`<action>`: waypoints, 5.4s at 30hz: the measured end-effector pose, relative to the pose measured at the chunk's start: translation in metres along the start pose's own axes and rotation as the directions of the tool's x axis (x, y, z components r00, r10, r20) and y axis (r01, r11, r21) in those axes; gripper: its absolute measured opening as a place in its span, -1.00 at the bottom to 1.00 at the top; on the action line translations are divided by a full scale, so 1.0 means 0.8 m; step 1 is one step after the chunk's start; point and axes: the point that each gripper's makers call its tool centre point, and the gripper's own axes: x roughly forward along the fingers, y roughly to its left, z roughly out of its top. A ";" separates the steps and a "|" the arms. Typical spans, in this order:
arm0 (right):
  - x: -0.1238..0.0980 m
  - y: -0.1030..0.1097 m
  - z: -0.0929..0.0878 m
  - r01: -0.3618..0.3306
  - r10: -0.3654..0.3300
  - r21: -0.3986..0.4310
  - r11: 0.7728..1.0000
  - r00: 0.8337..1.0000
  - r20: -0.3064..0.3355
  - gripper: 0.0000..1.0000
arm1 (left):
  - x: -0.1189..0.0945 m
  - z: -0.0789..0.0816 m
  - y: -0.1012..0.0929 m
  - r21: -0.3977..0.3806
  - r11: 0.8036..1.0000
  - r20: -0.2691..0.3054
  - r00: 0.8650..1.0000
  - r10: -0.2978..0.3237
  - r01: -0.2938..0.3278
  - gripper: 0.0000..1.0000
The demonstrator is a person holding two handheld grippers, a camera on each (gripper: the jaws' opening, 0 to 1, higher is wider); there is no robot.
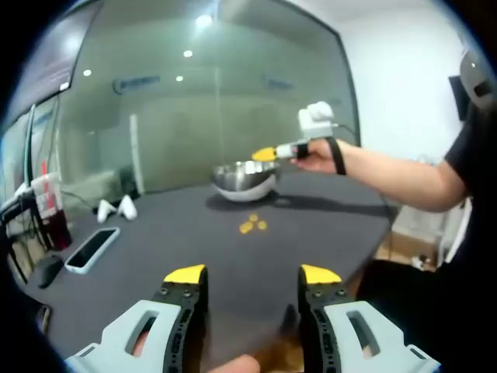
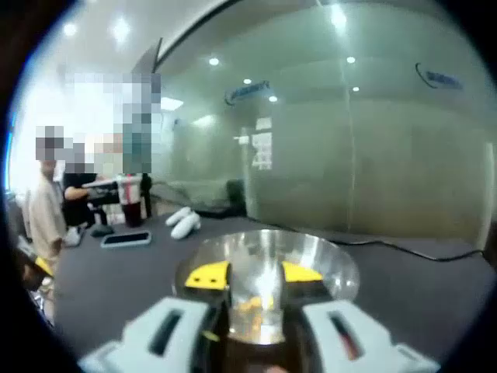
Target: Pick up the QQ candy scattered on the table and place it into the stainless steel bowl on the table
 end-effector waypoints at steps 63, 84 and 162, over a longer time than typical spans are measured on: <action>-0.134 0.090 -0.113 -0.283 0.268 -0.093 0.955 0.953 -0.143 -0.55 | 0.002 0.008 -0.008 0.013 1.000 0.016 1.000 -0.015 0.014 -0.04; -0.042 0.140 -0.132 -0.370 0.343 -0.102 0.923 0.914 -0.215 -0.63 | 0.000 0.000 -0.003 0.010 1.000 0.003 1.000 -0.004 0.004 -0.04; 0.008 -0.010 0.015 0.022 -0.015 -0.088 0.996 0.997 0.079 -0.57 | -0.007 0.007 -0.005 0.028 1.000 0.017 1.000 -0.009 0.008 -0.05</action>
